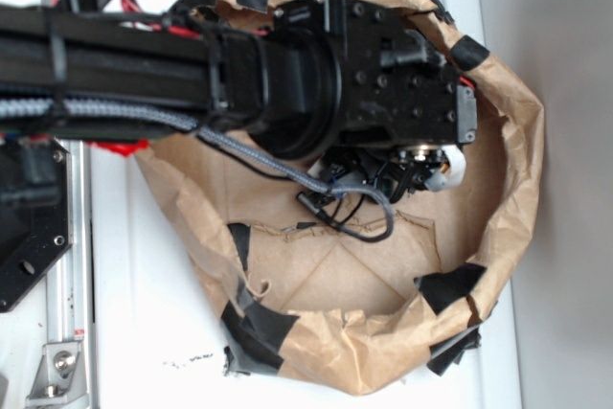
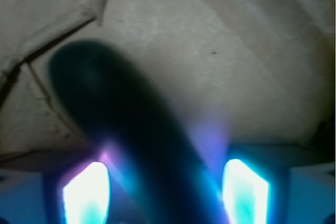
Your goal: Grab the plastic pickle.
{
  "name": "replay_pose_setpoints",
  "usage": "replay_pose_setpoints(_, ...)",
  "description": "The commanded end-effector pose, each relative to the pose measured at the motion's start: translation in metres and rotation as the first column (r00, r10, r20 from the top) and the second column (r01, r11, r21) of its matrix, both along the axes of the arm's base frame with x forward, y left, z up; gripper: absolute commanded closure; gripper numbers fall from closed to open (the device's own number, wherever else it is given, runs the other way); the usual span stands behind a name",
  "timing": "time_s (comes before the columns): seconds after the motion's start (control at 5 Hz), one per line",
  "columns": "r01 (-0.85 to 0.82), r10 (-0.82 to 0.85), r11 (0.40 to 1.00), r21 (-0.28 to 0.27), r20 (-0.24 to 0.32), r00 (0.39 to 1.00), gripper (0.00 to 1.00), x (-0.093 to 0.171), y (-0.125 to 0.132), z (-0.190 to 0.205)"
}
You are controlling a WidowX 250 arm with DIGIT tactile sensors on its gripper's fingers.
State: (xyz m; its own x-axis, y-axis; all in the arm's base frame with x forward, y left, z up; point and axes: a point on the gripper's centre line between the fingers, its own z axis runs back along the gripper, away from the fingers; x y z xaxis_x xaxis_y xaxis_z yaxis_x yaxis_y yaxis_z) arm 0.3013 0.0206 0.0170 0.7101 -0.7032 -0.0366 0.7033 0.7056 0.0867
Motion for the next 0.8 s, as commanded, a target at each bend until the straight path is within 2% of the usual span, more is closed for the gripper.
replay_pose_setpoints(0.0,-0.226,0.227,0.974,-0.02,0.056,0.972,1.0,-0.01,0.002,0.012)
replay_pose_setpoints(0.2,-0.452,0.461,0.887,-0.094,0.123,0.879,1.0,-0.018,-0.014,0.052)
replay_pose_setpoints(0.4,-0.657,0.664,0.748,-0.097,0.129,0.737,1.0,-0.027,-0.024,0.102)
replay_pose_setpoints(0.6,-0.783,0.793,0.608,-0.132,0.047,0.608,1.0,-0.032,-0.03,0.154)
